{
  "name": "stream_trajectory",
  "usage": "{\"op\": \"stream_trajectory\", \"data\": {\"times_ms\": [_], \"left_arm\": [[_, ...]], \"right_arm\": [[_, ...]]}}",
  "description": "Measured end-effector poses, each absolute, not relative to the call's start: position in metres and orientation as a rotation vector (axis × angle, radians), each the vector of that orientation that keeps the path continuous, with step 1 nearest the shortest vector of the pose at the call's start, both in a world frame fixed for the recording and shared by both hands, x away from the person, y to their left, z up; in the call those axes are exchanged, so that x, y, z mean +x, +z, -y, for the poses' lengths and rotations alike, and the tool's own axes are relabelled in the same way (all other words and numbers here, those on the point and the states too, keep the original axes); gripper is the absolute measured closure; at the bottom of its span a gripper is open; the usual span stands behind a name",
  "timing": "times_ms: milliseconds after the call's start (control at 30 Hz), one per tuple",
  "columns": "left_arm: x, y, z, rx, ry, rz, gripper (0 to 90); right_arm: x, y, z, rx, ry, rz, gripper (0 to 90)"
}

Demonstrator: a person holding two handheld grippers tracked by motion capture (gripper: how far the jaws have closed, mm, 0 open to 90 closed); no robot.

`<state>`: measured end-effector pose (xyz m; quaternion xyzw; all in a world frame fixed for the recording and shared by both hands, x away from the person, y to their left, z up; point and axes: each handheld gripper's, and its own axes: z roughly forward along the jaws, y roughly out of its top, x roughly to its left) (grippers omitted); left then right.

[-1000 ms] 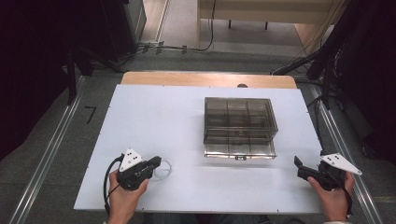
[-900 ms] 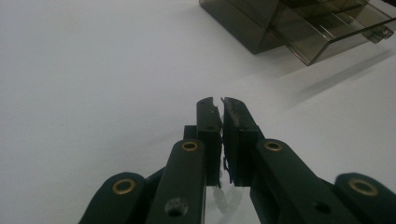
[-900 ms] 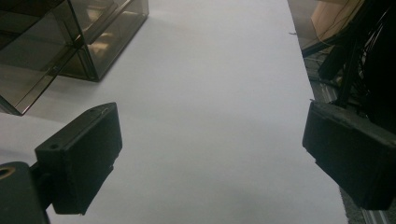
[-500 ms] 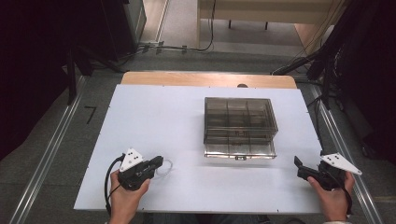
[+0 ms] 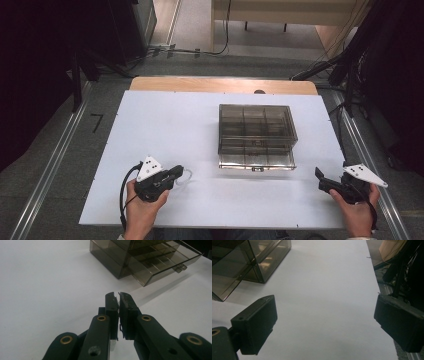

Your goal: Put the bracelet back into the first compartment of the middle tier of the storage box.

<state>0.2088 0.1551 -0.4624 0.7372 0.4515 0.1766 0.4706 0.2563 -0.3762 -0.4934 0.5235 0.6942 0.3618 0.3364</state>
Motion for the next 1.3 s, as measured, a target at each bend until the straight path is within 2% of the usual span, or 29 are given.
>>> {"op": "stream_trajectory", "data": {"times_ms": [1300], "left_arm": [[0.225, -0.439, -0.115, 1.796, 0.402, -1.02, 86.4]], "right_arm": [[0.256, -0.493, 0.377, 1.371, 0.949, -1.814, 3.3]]}}
